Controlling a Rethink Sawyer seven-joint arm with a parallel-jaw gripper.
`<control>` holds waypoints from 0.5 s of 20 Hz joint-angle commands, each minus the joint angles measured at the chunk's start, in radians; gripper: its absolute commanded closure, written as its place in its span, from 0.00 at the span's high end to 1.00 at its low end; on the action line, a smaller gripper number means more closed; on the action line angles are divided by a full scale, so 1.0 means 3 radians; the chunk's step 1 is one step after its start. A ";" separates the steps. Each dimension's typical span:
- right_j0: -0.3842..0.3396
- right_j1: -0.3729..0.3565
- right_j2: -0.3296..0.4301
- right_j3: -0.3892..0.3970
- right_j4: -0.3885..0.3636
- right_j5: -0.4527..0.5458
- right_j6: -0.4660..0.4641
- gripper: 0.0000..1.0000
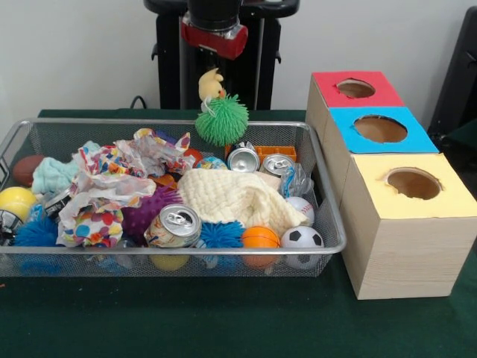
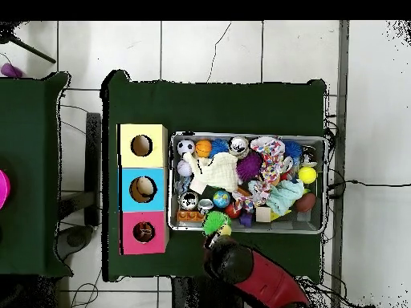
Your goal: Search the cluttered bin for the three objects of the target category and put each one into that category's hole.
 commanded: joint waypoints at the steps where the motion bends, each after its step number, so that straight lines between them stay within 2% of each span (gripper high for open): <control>1: -0.0269 0.0597 0.0584 -0.0382 -0.0033 -0.0583 0.0379 0.00; 5: -0.0271 0.0688 0.0641 -0.0407 -0.0043 -0.0734 0.0447 0.00; 10: -0.0227 0.0726 0.0649 -0.0476 0.0002 -0.0697 0.0451 0.00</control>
